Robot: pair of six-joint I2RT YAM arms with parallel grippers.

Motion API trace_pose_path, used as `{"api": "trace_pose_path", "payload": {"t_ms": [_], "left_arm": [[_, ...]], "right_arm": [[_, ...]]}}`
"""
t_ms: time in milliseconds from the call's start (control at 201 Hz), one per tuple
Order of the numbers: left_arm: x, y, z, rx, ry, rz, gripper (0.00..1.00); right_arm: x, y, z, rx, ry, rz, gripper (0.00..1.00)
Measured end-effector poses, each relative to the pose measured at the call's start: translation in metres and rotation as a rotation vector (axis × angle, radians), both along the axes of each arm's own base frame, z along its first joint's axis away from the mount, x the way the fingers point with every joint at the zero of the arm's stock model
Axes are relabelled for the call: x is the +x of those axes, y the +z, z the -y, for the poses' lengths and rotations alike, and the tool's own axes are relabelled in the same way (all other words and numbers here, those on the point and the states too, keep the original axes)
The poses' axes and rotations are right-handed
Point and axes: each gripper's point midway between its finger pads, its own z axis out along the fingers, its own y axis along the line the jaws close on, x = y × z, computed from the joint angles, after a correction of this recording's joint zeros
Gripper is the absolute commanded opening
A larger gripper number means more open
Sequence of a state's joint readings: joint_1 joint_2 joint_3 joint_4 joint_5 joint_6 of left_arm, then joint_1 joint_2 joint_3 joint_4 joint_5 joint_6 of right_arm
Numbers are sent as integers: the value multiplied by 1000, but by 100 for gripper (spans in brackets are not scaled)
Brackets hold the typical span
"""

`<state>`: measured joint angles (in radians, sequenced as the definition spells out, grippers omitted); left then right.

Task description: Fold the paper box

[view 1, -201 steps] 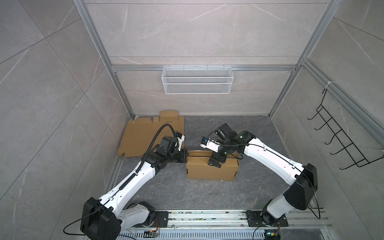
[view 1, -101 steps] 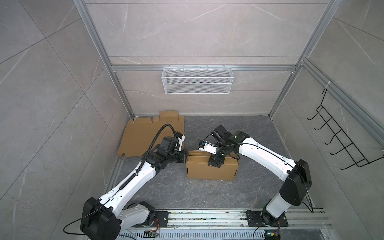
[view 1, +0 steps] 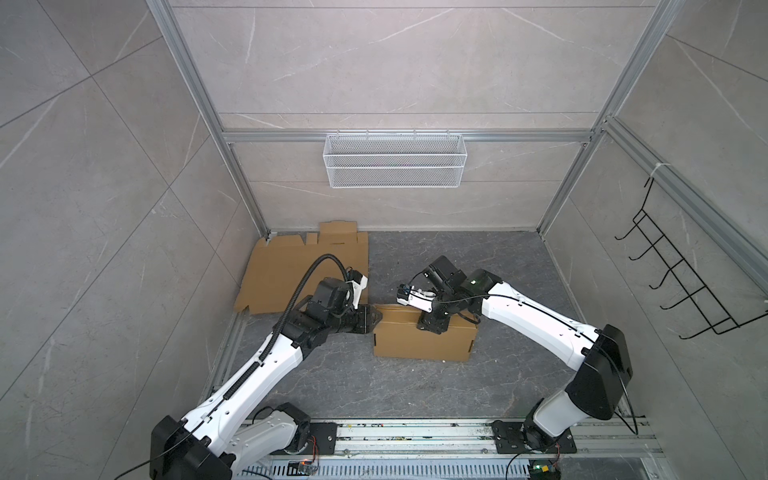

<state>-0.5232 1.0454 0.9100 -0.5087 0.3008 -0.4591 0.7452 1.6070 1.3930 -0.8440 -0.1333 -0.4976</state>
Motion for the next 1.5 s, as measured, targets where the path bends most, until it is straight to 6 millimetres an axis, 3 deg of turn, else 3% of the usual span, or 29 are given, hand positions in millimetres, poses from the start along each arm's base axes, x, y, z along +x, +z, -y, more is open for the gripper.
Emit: {"api": "trace_pose_path", "payload": {"t_ms": [119, 289, 508, 617, 1045, 1503], "left_arm": [[8, 8, -14, -79, 72, -20, 58], [28, 6, -29, -213, 194, -90, 64], [39, -5, -16, -324, 200, -197, 66], [40, -10, -14, -341, 201, -235, 62], [36, -12, -8, -367, 164, -255, 34], [22, -23, -10, -334, 133, -216, 32]], "right_arm": [[-1, 0, -1, 1, -1, 19, 57], [-4, 1, -4, -1, -6, 55, 56], [-6, 2, -11, -8, -13, 104, 56], [-7, 2, -14, -16, -17, 125, 56], [-9, 1, -18, -37, -32, 162, 56], [-11, 1, -19, -37, -44, 164, 59]]}}
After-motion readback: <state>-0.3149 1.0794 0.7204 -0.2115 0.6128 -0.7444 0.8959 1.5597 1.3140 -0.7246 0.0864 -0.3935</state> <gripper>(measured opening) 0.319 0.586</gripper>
